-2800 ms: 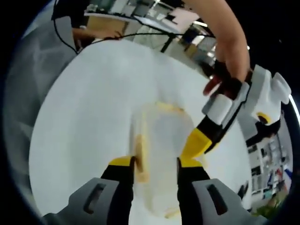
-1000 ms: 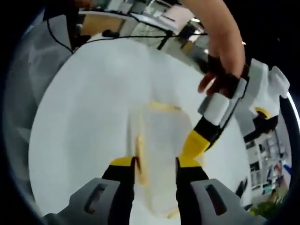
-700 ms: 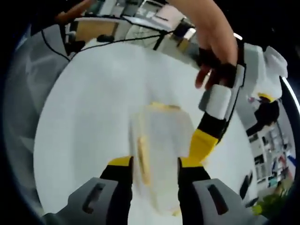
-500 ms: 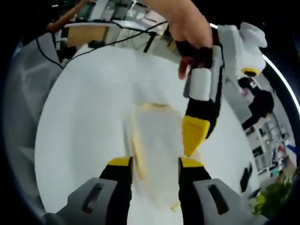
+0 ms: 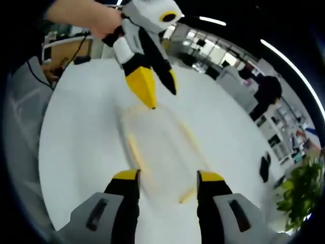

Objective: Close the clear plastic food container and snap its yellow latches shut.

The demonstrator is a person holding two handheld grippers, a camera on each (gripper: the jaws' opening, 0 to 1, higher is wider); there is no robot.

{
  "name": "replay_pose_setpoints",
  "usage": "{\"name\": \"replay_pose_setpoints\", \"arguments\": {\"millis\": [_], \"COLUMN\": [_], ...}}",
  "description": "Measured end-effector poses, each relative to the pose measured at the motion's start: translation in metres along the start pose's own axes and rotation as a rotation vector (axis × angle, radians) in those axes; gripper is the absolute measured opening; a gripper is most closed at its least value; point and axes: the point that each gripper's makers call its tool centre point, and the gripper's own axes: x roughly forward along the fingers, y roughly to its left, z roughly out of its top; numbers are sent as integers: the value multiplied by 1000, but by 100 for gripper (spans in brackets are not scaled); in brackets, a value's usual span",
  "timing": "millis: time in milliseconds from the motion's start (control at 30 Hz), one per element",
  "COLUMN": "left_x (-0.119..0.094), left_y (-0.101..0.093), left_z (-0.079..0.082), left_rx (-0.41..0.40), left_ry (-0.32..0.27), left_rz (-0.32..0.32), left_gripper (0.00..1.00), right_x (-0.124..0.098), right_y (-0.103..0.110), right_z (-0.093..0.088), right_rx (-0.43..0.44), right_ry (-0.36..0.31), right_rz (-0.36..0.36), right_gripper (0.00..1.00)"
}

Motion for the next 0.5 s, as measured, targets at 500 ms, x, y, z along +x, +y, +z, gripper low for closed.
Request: {"name": "replay_pose_setpoints", "arguments": {"millis": [500], "left_x": [-16], "left_y": [0], "left_z": [-39], "left_rx": [-86], "left_ry": [-87], "left_rz": [193], "left_gripper": [46], "right_x": [-3], "right_y": [-5], "right_z": [-25], "right_rx": [248], "right_ry": [2], "right_rz": [-23], "right_gripper": [43]}}
